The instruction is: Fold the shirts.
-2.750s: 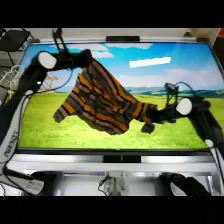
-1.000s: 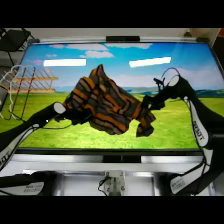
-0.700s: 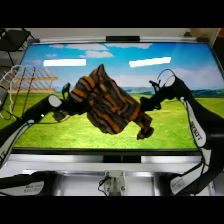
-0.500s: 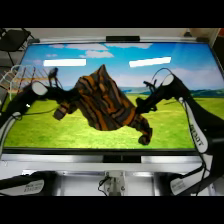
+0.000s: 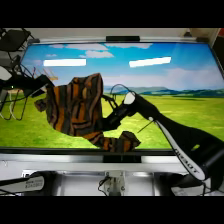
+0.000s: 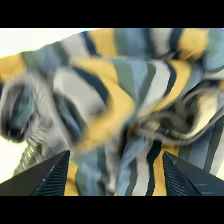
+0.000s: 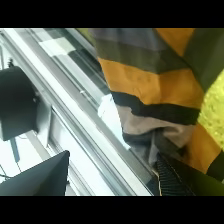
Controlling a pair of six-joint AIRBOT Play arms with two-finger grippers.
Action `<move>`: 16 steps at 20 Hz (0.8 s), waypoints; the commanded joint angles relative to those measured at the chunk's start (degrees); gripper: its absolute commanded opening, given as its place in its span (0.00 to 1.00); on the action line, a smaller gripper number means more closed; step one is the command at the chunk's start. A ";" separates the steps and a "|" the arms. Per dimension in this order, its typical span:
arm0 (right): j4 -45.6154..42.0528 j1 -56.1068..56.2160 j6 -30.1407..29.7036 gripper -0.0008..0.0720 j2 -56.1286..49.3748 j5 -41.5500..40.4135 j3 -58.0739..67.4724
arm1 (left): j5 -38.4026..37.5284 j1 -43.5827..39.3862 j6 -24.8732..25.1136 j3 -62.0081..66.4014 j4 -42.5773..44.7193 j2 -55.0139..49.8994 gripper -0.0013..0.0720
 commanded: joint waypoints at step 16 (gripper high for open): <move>-14.58 -29.62 6.67 0.91 3.26 -4.96 7.78 | 16.31 -20.46 -10.25 -29.53 -0.55 1.99 0.98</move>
